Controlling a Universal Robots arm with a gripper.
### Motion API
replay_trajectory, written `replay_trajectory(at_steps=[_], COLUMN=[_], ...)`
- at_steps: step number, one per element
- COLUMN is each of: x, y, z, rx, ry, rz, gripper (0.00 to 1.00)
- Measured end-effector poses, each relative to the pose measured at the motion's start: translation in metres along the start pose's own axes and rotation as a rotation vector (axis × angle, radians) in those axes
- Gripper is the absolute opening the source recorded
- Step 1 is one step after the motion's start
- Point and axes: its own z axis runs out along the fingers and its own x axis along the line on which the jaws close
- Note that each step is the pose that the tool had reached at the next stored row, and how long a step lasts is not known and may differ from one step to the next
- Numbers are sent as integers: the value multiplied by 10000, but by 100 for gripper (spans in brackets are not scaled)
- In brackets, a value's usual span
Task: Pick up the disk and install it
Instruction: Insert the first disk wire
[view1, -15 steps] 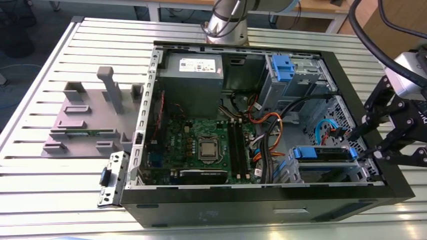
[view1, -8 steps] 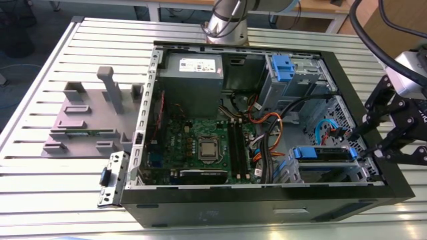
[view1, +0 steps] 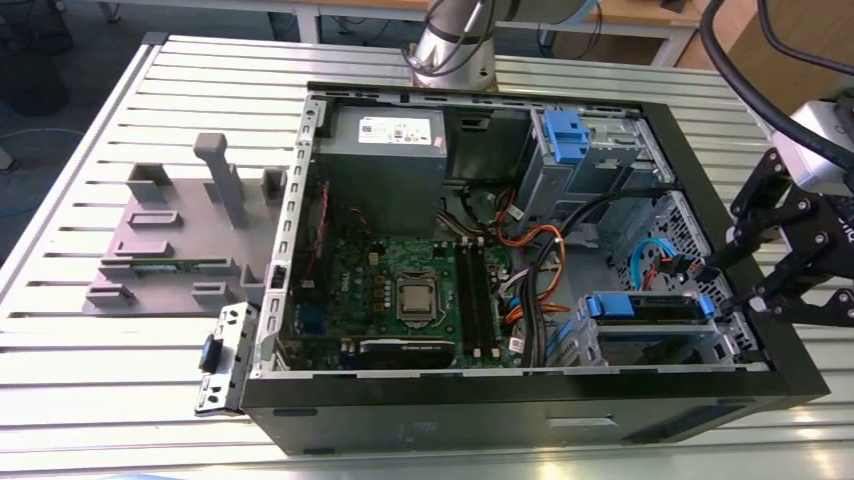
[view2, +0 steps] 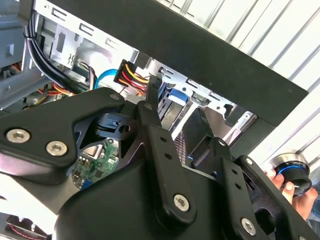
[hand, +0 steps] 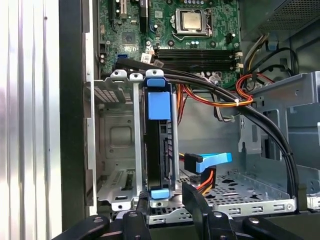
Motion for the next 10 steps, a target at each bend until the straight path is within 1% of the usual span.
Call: replay_trajectory(at_steps=[5, 10], x=[-25, -76], y=[-7, -5], z=[7, 16], rx=[0, 0], ry=[0, 1], rz=[1, 0], gripper=[47, 47])
